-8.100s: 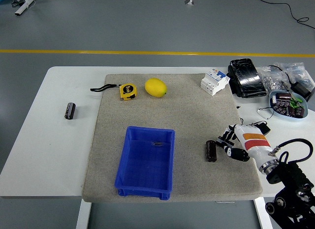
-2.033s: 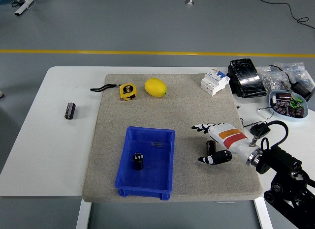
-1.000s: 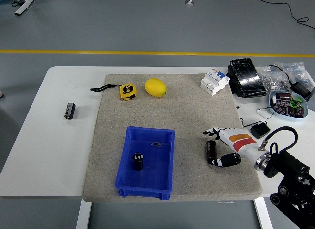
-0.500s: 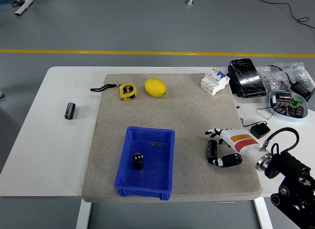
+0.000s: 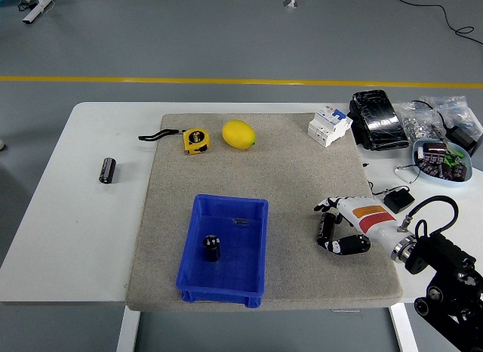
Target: Pick up the battery,place it into the box
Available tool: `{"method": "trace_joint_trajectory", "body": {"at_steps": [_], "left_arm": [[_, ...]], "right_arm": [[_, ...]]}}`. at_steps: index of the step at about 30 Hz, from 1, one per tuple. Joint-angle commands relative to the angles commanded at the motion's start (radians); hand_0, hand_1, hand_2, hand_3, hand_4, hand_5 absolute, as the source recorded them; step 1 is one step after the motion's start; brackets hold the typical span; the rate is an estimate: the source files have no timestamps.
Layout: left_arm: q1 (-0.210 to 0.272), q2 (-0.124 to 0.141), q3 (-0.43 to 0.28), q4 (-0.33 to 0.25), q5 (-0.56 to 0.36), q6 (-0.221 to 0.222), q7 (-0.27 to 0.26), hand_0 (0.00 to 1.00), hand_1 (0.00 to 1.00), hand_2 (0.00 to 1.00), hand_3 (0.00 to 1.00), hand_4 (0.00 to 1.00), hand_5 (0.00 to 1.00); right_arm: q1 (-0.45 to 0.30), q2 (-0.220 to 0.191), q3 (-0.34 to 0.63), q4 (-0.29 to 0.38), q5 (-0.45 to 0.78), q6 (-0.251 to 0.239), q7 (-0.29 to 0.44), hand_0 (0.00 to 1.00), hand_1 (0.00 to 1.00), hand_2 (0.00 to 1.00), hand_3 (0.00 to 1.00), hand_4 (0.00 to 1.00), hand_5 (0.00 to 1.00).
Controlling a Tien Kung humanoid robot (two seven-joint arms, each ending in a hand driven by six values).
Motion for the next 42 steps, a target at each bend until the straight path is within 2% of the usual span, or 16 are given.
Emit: {"method": "trace_joint_trajectory", "body": {"at_steps": [3,4,39,40,42], "left_arm": [[0.000,0.001,0.001,0.000,-0.002,0.000,-0.001,0.676,0.625,0.672,0.646,0.665,0.677],[0.000,0.001,0.001,0.000,-0.002,0.000,-0.001,0.676,0.623,0.672,0.646,0.665,0.677],[0.008,0.001,-0.010,-0.002,0.018,-0.005,0.006,0.676,0.624,0.672,0.644,0.666,0.677],[0.008,0.001,-0.010,-0.002,0.020,-0.006,0.007,0.676,0.624,0.672,0.645,0.665,0.677],[0.007,0.001,-0.011,-0.002,0.021,-0.006,0.007,0.676,0.624,0.672,0.645,0.665,0.677]], "right_arm": [[0.000,-0.001,0.000,-0.001,-0.001,0.004,-0.001,0.312,0.452,0.630,0.575,0.780,0.261],[0.000,-0.001,0.000,-0.001,-0.001,0.004,-0.001,0.307,0.447,0.583,0.521,0.754,0.251],[-0.005,-0.005,0.015,0.038,-0.003,0.003,-0.011,0.321,0.441,0.569,0.507,0.720,0.232],[-0.004,-0.004,0.016,0.035,-0.005,0.016,-0.018,0.385,0.516,0.660,0.591,0.790,0.261],[-0.003,-0.005,0.019,0.033,-0.014,0.037,-0.025,0.385,0.516,0.660,0.591,0.790,0.261]]}}
